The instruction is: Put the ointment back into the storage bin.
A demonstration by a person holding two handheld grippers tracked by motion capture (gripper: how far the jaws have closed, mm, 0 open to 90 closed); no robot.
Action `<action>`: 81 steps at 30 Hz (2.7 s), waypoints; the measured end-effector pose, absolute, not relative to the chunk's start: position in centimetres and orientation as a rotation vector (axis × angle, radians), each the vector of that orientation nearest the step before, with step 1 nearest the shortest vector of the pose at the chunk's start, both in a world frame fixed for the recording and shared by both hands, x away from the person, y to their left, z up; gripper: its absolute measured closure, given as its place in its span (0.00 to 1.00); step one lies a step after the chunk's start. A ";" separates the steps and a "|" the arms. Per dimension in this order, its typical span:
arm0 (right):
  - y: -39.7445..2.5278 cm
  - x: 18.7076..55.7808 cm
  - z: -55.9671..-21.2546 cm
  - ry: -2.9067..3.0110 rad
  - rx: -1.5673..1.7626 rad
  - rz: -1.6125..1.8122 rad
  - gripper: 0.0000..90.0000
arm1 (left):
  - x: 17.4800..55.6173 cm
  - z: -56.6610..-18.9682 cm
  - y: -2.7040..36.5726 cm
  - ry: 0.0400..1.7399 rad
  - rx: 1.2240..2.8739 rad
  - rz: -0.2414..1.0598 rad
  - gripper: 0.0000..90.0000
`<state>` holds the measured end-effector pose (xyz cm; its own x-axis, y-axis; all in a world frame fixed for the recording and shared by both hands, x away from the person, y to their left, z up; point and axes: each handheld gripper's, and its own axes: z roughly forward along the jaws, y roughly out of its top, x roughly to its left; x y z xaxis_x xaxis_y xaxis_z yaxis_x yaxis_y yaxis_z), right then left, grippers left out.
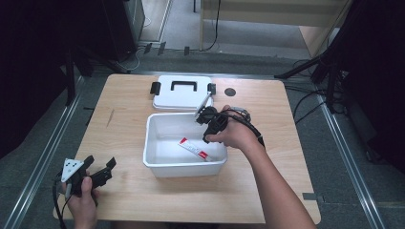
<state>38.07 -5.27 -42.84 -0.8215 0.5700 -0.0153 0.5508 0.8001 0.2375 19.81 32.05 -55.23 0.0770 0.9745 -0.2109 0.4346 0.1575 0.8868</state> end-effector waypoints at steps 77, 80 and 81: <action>-32.7 28.4 -51.2 2.017 1.453 1.103 0.14 | 19.8 -55.2 31.9 1.496 1.431 0.747 0.15; -33.4 27.1 -52.3 1.980 1.444 1.147 0.14 | 19.7 -55.2 31.9 1.494 1.435 0.744 0.15; -33.6 26.7 -52.6 1.970 1.445 1.152 0.14 | 19.7 -55.2 31.9 1.492 1.434 0.743 0.15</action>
<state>26.73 -33.62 -52.63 -0.3596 0.9249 0.1238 0.5611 0.1083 0.8206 19.71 31.89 -55.21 0.0878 0.9759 -0.1996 0.4292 0.1437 0.8917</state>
